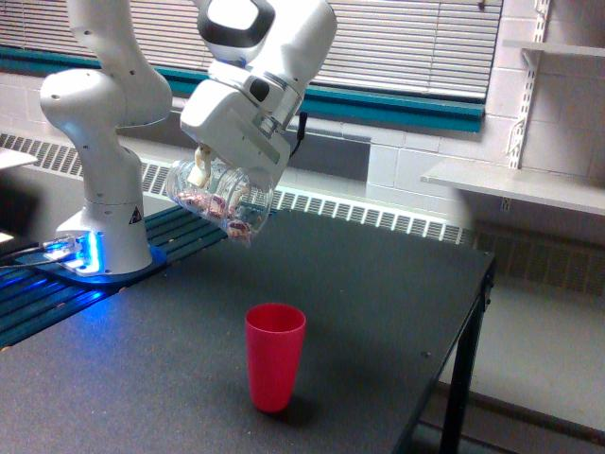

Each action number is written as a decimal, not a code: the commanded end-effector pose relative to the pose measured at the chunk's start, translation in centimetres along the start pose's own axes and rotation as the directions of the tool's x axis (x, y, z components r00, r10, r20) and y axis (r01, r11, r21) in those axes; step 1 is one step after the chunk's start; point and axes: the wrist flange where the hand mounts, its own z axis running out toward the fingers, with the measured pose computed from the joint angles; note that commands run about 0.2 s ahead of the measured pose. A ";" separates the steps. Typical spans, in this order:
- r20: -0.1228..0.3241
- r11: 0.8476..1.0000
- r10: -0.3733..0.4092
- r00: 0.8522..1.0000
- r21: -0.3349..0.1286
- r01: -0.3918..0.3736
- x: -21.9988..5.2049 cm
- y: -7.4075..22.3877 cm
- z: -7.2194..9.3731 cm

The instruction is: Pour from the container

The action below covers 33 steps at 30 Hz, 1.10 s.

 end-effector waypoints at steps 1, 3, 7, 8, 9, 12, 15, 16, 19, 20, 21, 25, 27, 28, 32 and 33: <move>-0.015 1.000 0.001 1.000 -0.004 -0.001 -0.2 -0.3 -0.6; -0.015 1.000 0.000 1.000 -0.005 0.000 -0.2 -0.4 -0.7; -0.013 1.000 0.003 1.000 -0.006 -0.003 -0.3 -0.6 -0.6; -0.010 1.000 0.001 1.000 -0.006 -0.001 -0.3 -0.7 -0.5; -0.010 1.000 0.000 1.000 -0.007 0.000 -0.3 -0.7 -0.5; -0.012 1.000 0.004 1.000 -0.007 -0.004 -0.3 -0.9 -0.5; -0.008 1.000 0.004 1.000 -0.011 -0.004 -0.4 -1.0 -0.3; -0.007 1.000 0.003 1.000 -0.013 -0.003 -0.5 -1.0 -0.3; -0.010 1.000 0.002 1.000 -0.018 -0.002 -0.4 -1.0 -0.4; -0.008 1.000 0.002 1.000 -0.020 -0.002 -0.4 -1.0 -0.4; -0.008 1.000 0.003 1.000 -0.020 -0.003 -0.4 -1.1 -0.4; -0.009 1.000 -0.002 1.000 -0.028 0.002 -0.2 -1.1 -0.7; -0.011 1.000 -0.001 1.000 -0.030 0.001 -0.1 -1.1 -0.7; -0.013 1.000 -0.002 1.000 -0.031 0.002 -0.1 -1.2 -0.8; -0.016 0.999 -0.005 1.000 -0.040 0.004 0.1 -1.2 -1.1; -0.015 0.999 -0.005 1.000 -0.041 0.005 0.2 -1.2 -1.1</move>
